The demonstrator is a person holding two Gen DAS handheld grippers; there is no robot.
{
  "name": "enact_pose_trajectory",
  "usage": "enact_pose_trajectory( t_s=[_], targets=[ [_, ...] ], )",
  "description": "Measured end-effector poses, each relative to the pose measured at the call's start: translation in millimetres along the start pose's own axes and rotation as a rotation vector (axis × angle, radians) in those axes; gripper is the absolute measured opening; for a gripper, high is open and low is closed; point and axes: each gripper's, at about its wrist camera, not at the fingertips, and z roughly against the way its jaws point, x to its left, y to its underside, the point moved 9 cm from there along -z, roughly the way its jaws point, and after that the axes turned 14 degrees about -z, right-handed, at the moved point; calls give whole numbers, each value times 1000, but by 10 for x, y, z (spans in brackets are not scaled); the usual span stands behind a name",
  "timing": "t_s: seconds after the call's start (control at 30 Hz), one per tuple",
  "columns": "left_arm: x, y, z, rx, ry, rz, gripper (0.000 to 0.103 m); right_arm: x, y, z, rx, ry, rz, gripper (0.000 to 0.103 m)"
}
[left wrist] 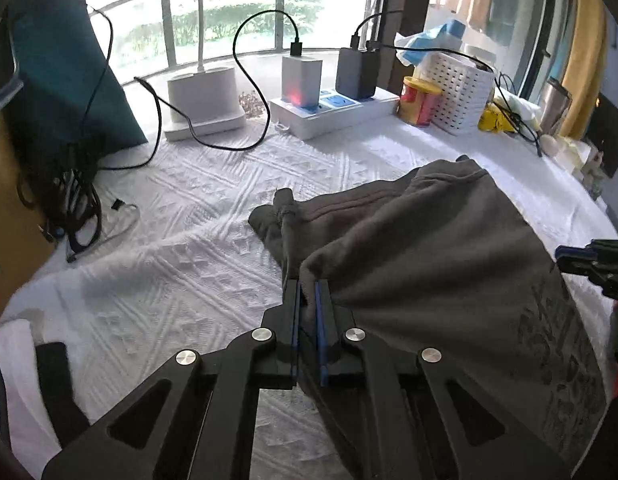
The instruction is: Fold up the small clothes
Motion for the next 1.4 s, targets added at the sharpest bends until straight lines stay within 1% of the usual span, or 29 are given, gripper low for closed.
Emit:
enact_pose_trajectory(
  t_s=[0.13,0.2,0.23,0.27,0.33,0.5,0.63,0.67,0.73,0.8,0.9,0.97,1.03,1.07,1.1,1.13,1.17,1.23,1.27,1.33,1.4],
  targets=[
    [-6,-13,12,4,16,37,9,34,-56,-58,1,0,10,15],
    [4,-35,22,-1,17,45,15,49,-89,-71,-2,0,13,15],
    [9,-46,23,-4,13,43,21,54,-106,-74,-4,-1,16,15],
    [13,-59,19,-7,11,39,30,59,-127,-79,-7,-2,18,15],
    [32,-83,-22,-5,10,35,37,66,-180,-92,-14,-2,22,15],
    [127,-186,-143,-13,3,51,37,92,-315,-108,-30,-3,34,15],
    [290,-239,-328,18,-54,52,37,96,-422,-140,-39,-2,42,16],
    [327,-241,-381,26,-58,48,36,96,-436,-151,-39,-1,44,16],
    [377,-235,-443,26,-43,45,36,102,-462,-178,-37,-1,50,16],
    [449,-239,-445,11,-40,55,36,103,-477,-210,-33,2,54,16],
    [547,-231,-404,-2,-63,78,37,99,-496,-267,-24,3,60,16],
    [562,-234,-356,-10,-65,96,38,95,-516,-302,-24,9,64,16],
    [569,-260,-265,-30,-67,113,38,96,-535,-324,-25,14,66,22],
    [561,-272,-209,-41,-59,122,39,98,-554,-329,-30,15,66,37],
    [548,-285,-156,-51,-51,128,40,104,-572,-332,-35,13,65,55],
    [522,-295,-93,-64,-36,137,45,109,-589,-334,-39,9,65,62],
    [490,-298,-38,-75,-20,146,54,115,-604,-331,-45,3,66,65],
    [388,-272,78,-102,23,162,63,131,-630,-340,-47,2,68,65],
    [326,-242,111,-104,41,164,64,134,-641,-353,-47,4,68,65],
    [223,-141,120,-82,69,169,64,135,-655,-379,-45,2,66,65],
    [105,-5,53,-38,101,167,65,137,-658,-410,-40,-3,65,66]
  ],
)
